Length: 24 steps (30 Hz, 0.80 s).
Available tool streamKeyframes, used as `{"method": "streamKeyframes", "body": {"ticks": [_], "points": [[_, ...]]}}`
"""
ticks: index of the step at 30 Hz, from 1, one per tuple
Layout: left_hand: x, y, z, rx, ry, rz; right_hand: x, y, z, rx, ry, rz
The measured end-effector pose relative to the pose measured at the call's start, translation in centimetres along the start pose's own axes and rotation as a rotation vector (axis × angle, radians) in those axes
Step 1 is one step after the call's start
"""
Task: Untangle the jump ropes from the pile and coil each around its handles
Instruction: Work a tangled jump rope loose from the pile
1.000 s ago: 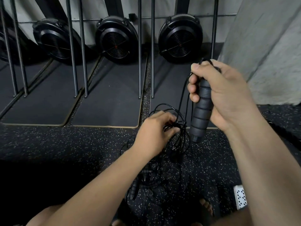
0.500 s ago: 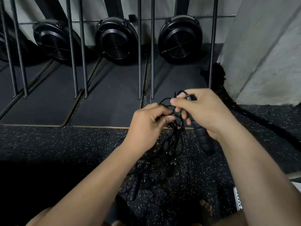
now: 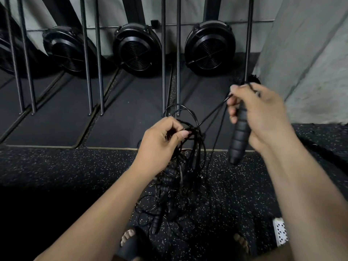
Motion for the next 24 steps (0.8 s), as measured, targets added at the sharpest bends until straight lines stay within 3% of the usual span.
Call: {"method": "streamKeyframes", "body": {"ticks": [8,11,15,19,24], "points": [[-0.4,-1.9,-1.3,0.093,-0.126,-0.482,-0.3,-1.7,0.8,-0.137,0.065,-0.113],[-0.4,-1.8,-1.4,0.122,-0.165,-0.56,0.1,-2.0,1.2,-0.155,0.052,-0.105],[-0.6,-2.0,-0.9,-0.024,-0.232,-0.26,1.2,-2.2,1.7,-0.139,-0.038,-0.084],[-1.1,-2.1,-0.6,-0.131,-0.122,-0.164,1.9,-2.2,2.2,-0.116,-0.089,-0.026],[1.6,-1.2,0.6,-0.014,-0.207,-0.146,2.1,-2.3,2.5,-0.116,-0.129,0.003]]}}
Point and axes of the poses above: each hand's wrist, its own z-axis away from the middle knuckle, its own x-axis out of the palm, y = z × x, the point moved 2 cm from there along -z, towards the middle knuckle, and after that the axes turned 2 degrees about x, right-handed, at the moved point
